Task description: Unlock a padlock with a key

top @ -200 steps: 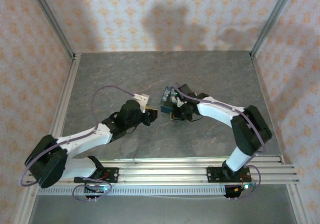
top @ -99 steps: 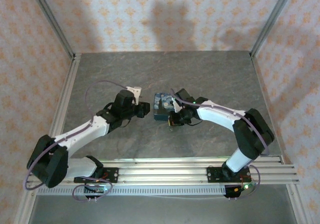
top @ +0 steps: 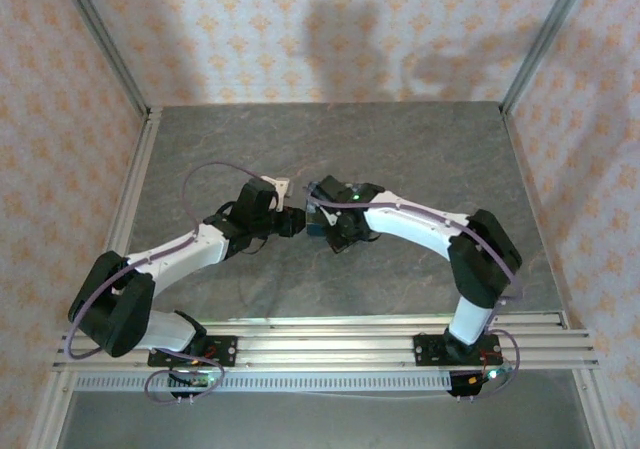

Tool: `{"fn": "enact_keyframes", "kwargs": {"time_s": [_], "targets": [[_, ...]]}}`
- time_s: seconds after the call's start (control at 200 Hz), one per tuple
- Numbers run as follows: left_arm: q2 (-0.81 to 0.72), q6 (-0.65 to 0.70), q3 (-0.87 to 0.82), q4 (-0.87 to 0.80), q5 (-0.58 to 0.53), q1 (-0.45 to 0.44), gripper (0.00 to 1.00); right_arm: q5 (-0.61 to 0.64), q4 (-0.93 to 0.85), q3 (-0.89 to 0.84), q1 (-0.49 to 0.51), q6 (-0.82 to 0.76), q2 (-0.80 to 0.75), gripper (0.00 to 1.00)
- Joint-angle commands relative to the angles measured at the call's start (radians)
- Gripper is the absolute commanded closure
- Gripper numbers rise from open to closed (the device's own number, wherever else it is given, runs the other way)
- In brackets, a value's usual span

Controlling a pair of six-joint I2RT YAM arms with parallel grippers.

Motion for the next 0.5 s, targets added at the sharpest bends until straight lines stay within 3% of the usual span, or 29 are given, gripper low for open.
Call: {"fn": "enact_keyframes", "kwargs": {"time_s": [0.0, 0.255, 0.495], "targets": [[0.016, -0.034, -0.022, -0.016, 0.002, 0.022, 0.66, 0.174, -0.11, 0.069, 0.034, -0.082, 0.052, 1.0], [0.076, -0.071, -0.04, -0.028, 0.034, 0.081, 0.66, 0.416, -0.144, 0.145, 0.136, -0.209, 0.123, 1.0], [0.122, -0.1, -0.078, 0.04, 0.082, 0.094, 0.66, 0.614, -0.044, 0.154, 0.182, -0.331, 0.11, 1.0]]}}
